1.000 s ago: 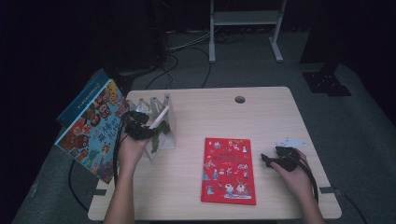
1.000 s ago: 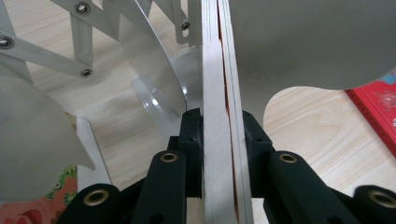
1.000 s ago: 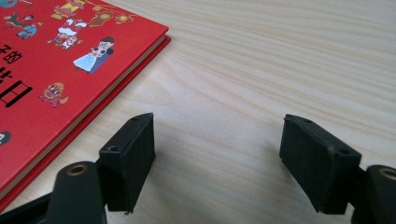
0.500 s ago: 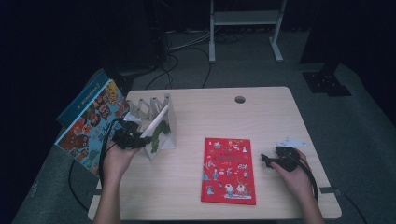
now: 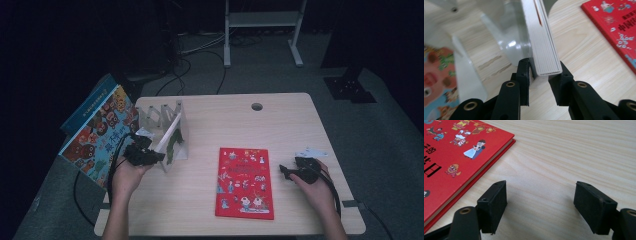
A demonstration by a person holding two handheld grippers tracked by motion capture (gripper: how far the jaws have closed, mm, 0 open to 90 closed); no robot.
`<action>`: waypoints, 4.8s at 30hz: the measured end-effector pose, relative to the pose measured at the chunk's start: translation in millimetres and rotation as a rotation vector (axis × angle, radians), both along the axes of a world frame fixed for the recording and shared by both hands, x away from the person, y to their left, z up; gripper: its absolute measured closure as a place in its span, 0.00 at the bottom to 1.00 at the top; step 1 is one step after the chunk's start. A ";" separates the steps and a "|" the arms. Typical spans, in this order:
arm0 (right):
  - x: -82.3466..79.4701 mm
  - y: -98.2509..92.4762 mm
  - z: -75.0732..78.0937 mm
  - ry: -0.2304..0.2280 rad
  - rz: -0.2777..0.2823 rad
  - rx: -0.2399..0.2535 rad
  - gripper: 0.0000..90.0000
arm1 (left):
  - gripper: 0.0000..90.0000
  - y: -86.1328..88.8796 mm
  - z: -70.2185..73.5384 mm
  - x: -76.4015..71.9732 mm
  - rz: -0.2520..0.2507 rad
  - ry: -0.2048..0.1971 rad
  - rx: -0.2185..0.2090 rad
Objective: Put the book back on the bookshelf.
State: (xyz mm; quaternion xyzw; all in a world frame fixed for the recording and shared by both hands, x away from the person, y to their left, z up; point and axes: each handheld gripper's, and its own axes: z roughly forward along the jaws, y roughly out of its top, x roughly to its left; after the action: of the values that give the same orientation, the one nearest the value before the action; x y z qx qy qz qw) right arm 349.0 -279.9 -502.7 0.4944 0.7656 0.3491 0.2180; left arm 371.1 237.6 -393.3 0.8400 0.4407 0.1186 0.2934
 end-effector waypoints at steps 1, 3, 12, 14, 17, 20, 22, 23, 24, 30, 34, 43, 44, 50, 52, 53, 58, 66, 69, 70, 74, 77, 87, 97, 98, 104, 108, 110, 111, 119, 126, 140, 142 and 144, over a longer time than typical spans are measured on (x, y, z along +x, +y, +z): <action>0.0 0.0 0.0 0.000 0.000 0.000 0.28 | 0.76 -4.2 -0.2 0.8 -0.006 0.001 -0.001; 0.0 0.0 0.0 0.000 0.000 0.000 0.28 | 0.74 -12.1 -0.5 2.3 -0.017 0.000 0.001; 0.0 0.0 0.0 0.000 0.000 0.000 0.28 | 0.67 -42.0 -0.9 9.0 -0.049 -0.007 0.021; 0.1 0.0 0.0 0.000 0.000 0.000 0.28 | 0.66 -47.4 -1.6 9.7 -0.057 -0.010 0.018; 0.0 0.0 0.0 0.000 0.000 0.000 0.28 | 0.63 -50.9 -2.8 10.0 -0.068 -0.019 0.022; 0.3 0.2 0.0 0.001 0.000 -0.001 0.26 | 0.61 -48.3 -3.6 8.9 -0.078 -0.030 0.013; 0.8 2.0 -0.2 0.007 -0.012 -0.003 0.22 | 0.58 -46.0 -3.9 5.4 -0.085 -0.040 0.007; 1.0 3.3 -0.2 0.011 -0.014 -0.006 0.21 | 0.55 -45.6 -4.2 3.9 -0.085 -0.045 0.009; 1.3 3.7 -0.3 0.009 -0.014 -0.008 0.20 | 0.54 -44.7 -4.2 2.0 -0.089 -0.049 0.013; 1.1 6.4 -0.5 0.017 -0.026 -0.007 0.17 | 0.47 -36.2 -2.7 -8.8 -0.117 -0.062 -0.014; 1.1 6.5 -0.5 0.017 -0.027 -0.008 0.17 | 0.47 -32.8 -2.0 -20.4 -0.147 -0.058 -0.027; 0.2 7.1 -0.4 0.015 -0.023 -0.008 0.18 | 0.45 -40.6 -5.2 -47.1 -0.220 -0.058 -0.047; -0.4 7.6 -0.4 0.012 -0.020 -0.008 0.20 | 0.44 -43.5 -5.4 -49.6 -0.232 -0.061 -0.044; -3.2 11.9 3.9 0.029 -0.006 -0.020 0.32 | 0.40 -64.9 -6.9 -57.6 -0.306 -0.067 -0.035; -3.9 15.9 7.6 0.034 0.004 -0.026 0.35 | 0.38 -74.2 -8.0 -57.0 -0.328 -0.069 -0.035; -4.1 17.8 8.9 0.026 0.007 -0.017 0.36 | 0.36 -77.7 -8.5 -56.2 -0.338 -0.070 -0.035; -3.9 28.7 15.5 0.037 0.036 0.002 0.36 | 0.27 -104.0 -11.3 -49.5 -0.386 -0.081 -0.043; 1.0 49.2 22.4 0.049 0.084 -0.009 0.37 | 0.23 -136.7 -12.8 -29.9 -0.450 -0.080 -0.073; 3.4 56.9 24.3 0.054 0.096 -0.012 0.37 | 0.21 -146.7 -15.4 -20.1 -0.469 -0.078 -0.080; 4.2 59.0 24.8 0.057 0.097 -0.009 0.37 | 0.20 -150.0 -16.7 -16.6 -0.476 -0.077 -0.078; 8.7 65.5 23.8 0.068 0.096 0.021 0.37 | 0.16 -160.0 -23.2 -3.5 -0.487 -0.097 -0.045; 12.0 70.6 19.3 0.084 0.097 0.030 0.36 | 0.13 -162.8 -28.2 3.9 -0.500 -0.102 -0.055; 22.0 80.9 14.8 0.141 0.085 0.067 0.27 | 0.12 -163.3 -36.9 21.7 -0.494 -0.093 -0.056; 46.6 103.8 14.8 0.144 0.265 0.046 0.25 | 0.12 -168.4 -47.9 33.5 -0.466 -0.089 -0.035; 49.9 111.2 14.7 0.145 0.299 0.044 0.25 | 0.12 -168.4 -50.8 34.6 -0.460 -0.081 -0.038; 55.5 129.7 14.0 0.139 0.378 0.042 0.24 | 0.12 -165.2 -62.2 40.4 -0.427 -0.054 -0.032; 54.9 138.7 13.4 0.135 0.413 0.044 0.24 | 0.12 -163.3 -71.1 45.5 -0.413 -0.026 -0.028; 53.7 141.9 12.5 0.131 0.421 0.052 0.24 | 0.12 -162.1 -76.5 47.4 -0.398 -0.005 -0.035; 53.7 141.9 12.5 0.131 0.421 0.052 0.24 | 0.12 -162.1 -76.5 47.4 -0.398 -0.005 -0.035; 45.5 142.4 12.7 0.131 0.410 0.058 0.26 | 0.12 -160.8 -87.7 47.4 -0.386 0.029 -0.046; 28.0 131.8 21.0 0.126 0.390 0.012 0.32 | 0.11 -157.9 -91.0 43.4 -0.365 0.019 -0.080; -39.6 68.2 26.4 0.076 0.333 0.022 0.32 | 0.11 -158.6 -90.3 41.6 -0.350 0.025 -0.069; -49.5 61.8 25.5 0.074 0.333 0.019 0.32 | 0.11 -158.6 -90.2 41.5 -0.349 0.026 -0.069; -63.0 55.3 24.0 0.078 0.333 0.017 0.32 | 0.11 -158.5 -90.3 41.4 -0.348 0.025 -0.070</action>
State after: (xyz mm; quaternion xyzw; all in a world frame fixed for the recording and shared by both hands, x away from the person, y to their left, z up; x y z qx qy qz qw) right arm 286.0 -224.5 -478.7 0.3758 0.8419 0.3674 0.1228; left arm 412.6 79.2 -483.6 0.8943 0.2961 0.0401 0.3331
